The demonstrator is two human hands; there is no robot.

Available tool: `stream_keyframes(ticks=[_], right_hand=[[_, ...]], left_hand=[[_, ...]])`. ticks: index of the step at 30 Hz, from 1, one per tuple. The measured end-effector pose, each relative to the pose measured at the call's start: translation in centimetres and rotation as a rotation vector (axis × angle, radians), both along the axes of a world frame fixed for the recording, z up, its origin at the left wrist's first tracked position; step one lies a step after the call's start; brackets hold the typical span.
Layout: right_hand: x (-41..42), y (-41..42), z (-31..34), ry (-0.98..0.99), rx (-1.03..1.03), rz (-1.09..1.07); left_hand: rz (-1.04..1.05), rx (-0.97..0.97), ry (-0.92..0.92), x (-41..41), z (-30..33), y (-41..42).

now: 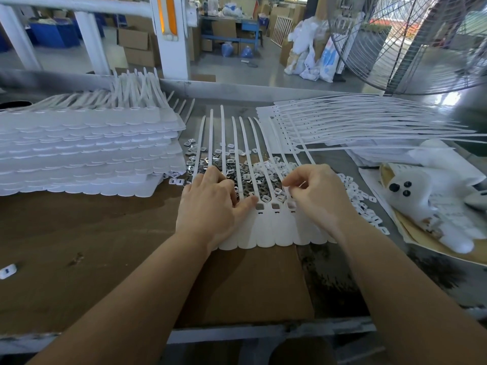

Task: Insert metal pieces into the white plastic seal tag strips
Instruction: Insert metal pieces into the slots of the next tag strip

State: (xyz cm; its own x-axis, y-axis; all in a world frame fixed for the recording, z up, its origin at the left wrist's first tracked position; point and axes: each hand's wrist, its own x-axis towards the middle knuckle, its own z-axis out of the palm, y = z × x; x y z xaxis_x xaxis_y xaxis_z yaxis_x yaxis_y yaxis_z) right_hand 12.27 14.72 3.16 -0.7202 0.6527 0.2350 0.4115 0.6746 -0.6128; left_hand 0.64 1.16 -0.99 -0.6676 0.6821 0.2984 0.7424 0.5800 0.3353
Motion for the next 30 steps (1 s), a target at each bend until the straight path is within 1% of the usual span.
stream_keyframes(ticks=[3, 7, 11, 13, 22, 26, 30], right_hand=[[-0.5, 0.3, -0.2, 0.004, 0.022, -0.014], [-1.7, 0.4, -0.2, -0.088, 0.111, 0.004], [-2.5, 0.6, -0.1, -0.198, 0.104, 0.044], [-2.6, 0.7, -0.2, -0.223, 0.083, 0.05], [-2.5, 0.3, -0.7, -0.089, 0.087, -0.019], [-2.3, 0.2, -0.7, -0.027, 0.056, -0.015], [-2.4, 0.5, -0.7, 0.033, -0.028, -0.012]], left_hand=[[0.0, -0.024, 0.004, 0.1, 0.0, 0.0], [-0.002, -0.032, 0.011, 0.1, 0.0, 0.0], [-0.008, -0.028, 0.012, 0.0, 0.1, 0.0], [-0.011, -0.027, 0.015, 0.0, 0.0, 0.0], [-0.011, -0.018, 0.006, 0.2, 0.1, 0.0], [-0.008, -0.023, 0.004, 0.2, 0.2, 0.0], [-0.01, -0.017, 0.004, 0.1, 0.1, 0.0]])
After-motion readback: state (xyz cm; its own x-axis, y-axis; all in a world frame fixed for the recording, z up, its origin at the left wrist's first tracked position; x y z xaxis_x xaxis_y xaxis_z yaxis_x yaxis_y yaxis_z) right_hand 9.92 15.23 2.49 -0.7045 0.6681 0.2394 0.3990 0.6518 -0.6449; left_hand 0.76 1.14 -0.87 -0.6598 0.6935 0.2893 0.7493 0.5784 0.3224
